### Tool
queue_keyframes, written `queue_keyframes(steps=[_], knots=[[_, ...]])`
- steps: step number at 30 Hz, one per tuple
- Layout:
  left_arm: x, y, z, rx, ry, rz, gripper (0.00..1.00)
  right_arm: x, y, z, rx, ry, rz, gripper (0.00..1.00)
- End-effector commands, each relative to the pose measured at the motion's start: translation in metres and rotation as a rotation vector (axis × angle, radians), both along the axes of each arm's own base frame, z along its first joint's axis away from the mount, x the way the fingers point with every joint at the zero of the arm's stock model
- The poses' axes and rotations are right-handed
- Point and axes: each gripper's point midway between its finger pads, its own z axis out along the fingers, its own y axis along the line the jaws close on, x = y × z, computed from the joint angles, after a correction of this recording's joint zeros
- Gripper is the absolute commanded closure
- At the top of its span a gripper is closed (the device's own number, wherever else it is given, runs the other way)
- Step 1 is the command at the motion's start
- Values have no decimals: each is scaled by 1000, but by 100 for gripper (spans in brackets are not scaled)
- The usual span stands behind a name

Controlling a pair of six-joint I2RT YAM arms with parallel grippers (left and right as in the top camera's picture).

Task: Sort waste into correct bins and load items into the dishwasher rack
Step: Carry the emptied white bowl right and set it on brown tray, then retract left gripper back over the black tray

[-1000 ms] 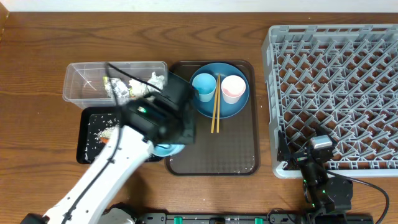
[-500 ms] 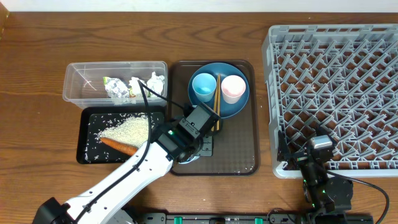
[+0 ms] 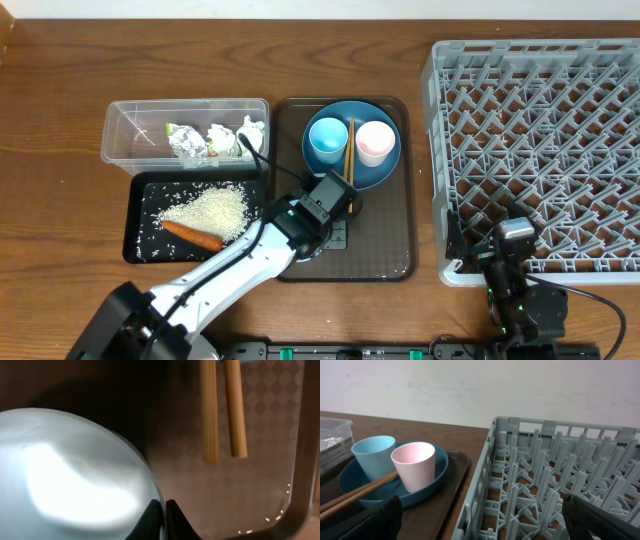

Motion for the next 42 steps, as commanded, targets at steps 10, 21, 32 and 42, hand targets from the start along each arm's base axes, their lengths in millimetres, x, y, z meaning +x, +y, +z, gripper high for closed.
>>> queue_keyframes(steps=[10,21,32,42], knots=[[17,3,53,-75,-112,35,48,0,-1,-1,-4,0,-4,1],[49,88,129,-118,-341,178,34,0,-1,0,-3,-1,-4,1],[58,234,170,-47,-504,622,12,0,-1,-1,-4,0,-4,1],[59,244,166,-34,-491,658,6,0,-1,-1,-4,0,-4,1]])
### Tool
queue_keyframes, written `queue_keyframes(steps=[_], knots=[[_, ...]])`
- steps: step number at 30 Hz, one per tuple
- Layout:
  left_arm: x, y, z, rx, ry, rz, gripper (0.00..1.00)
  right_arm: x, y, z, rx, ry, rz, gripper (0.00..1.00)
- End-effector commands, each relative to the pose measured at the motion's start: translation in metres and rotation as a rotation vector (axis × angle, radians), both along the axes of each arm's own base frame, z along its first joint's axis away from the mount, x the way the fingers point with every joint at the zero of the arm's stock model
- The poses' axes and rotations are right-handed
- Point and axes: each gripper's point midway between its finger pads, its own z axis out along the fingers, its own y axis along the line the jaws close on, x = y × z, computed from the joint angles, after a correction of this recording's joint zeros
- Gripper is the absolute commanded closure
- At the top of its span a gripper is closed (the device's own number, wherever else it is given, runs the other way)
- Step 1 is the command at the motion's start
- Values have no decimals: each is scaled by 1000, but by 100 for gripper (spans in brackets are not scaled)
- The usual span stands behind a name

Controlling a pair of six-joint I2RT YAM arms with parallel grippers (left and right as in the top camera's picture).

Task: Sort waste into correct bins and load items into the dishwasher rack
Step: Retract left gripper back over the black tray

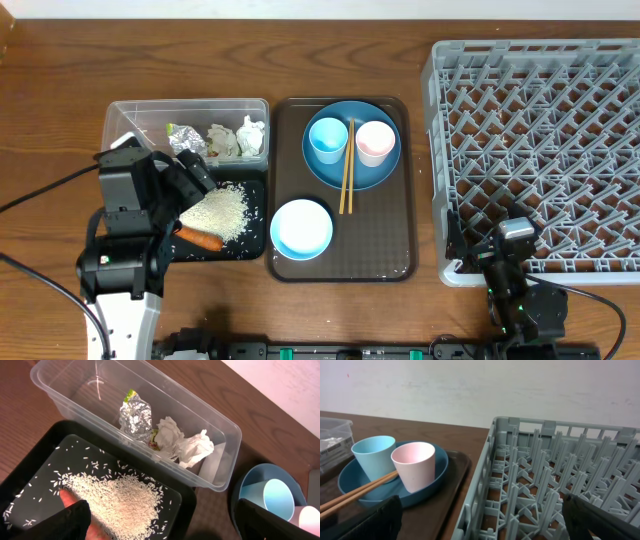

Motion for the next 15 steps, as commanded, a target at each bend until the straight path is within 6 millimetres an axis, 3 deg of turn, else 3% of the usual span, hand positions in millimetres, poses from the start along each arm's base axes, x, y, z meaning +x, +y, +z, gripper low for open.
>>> queue_keyframes(steps=[1,15], knots=[[3,3,6,11,-9,3,7,0,-1,-1,-3,0,-4,1],[6,3,-2,8,21,3,6,0,-1,-1,-4,0,-4,1]])
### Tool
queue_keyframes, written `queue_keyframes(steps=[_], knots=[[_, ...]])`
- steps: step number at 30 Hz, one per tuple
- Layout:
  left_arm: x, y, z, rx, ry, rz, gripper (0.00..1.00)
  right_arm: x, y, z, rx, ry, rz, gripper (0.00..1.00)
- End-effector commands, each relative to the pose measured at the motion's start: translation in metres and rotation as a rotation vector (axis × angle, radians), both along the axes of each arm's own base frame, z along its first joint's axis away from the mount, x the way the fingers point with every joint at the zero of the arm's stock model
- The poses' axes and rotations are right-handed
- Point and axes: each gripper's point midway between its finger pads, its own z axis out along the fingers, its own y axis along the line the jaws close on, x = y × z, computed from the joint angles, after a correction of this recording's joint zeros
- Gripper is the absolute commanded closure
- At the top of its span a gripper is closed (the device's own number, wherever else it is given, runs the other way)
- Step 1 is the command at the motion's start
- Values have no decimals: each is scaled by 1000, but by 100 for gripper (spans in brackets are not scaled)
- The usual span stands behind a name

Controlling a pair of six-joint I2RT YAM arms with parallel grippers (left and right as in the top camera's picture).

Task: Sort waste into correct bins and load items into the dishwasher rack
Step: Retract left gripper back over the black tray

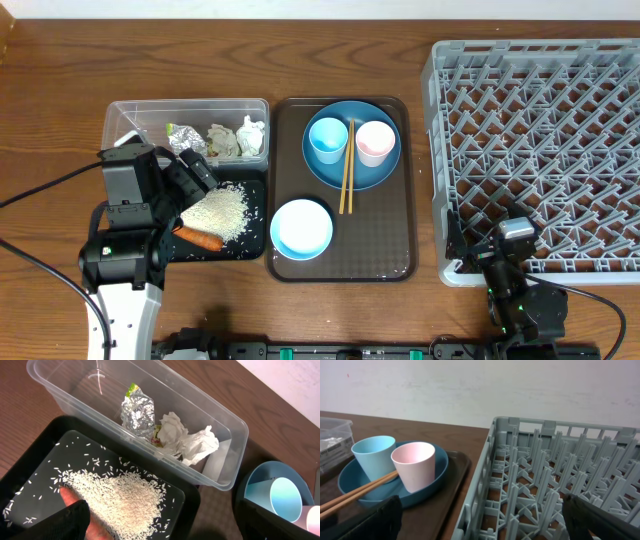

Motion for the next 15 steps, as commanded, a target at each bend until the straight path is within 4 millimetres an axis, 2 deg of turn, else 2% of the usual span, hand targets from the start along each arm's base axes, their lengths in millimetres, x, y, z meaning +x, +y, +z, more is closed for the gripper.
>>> queue_keyframes(steps=[1,4,7,9,15], knots=[[3,3,7,11,-12,2,6,0,-1,-1,-4,0,-4,1],[3,3,7,11,-12,2,6,1,-7,1,-44,-16,-36,1],[3,3,7,11,-12,2,5,3,-56,4,-338,-37,-306,1],[3,3,7,11,-12,2,5,1,-73,3,-420,-19,-394,1],[3,3,7,11,-12,2,5,0,-74,4,-428,-20,-400,1]])
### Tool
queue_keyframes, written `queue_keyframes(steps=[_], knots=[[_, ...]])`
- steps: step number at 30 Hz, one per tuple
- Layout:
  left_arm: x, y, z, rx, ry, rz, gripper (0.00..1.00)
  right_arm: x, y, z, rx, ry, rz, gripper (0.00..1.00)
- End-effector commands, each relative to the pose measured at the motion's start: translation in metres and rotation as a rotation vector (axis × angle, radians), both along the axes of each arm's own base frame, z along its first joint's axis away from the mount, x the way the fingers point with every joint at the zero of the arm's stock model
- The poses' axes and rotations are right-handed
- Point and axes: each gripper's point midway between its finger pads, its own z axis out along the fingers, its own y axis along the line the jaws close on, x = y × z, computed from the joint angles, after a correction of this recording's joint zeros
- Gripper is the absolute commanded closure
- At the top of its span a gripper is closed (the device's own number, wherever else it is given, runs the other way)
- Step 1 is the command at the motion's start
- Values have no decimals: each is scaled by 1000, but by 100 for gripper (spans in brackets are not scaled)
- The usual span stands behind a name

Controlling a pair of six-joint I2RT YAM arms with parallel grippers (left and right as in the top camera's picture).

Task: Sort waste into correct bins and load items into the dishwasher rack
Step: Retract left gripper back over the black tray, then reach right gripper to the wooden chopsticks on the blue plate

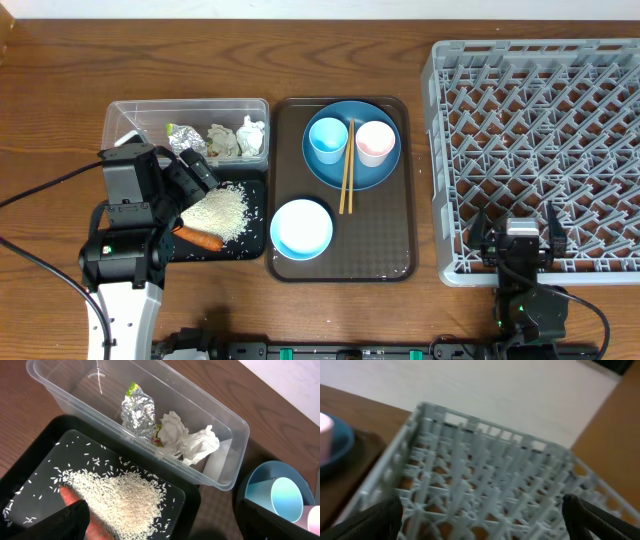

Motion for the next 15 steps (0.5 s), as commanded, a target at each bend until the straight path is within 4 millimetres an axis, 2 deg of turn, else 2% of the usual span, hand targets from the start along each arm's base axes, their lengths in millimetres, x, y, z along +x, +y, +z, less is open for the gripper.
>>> queue_keyframes(steps=[1,3,4,6,10,12,15], knots=[[3,3,8,11,-16,2,5,-2,-14,1,-68,7,-75,1],[3,3,8,11,-16,2,5,-2,-13,1,-66,3,-68,1],[3,3,8,11,-16,2,5,-1,-6,2,-48,-4,-28,1],[3,3,8,11,-16,2,5,1,16,1,5,-7,96,1],[3,3,8,11,-16,2,5,-7,76,2,135,1,445,1],[3,3,8,11,-16,2,5,-15,95,2,145,13,560,1],[3,3,8,11,-16,2,5,-20,105,8,143,-9,628,1]])
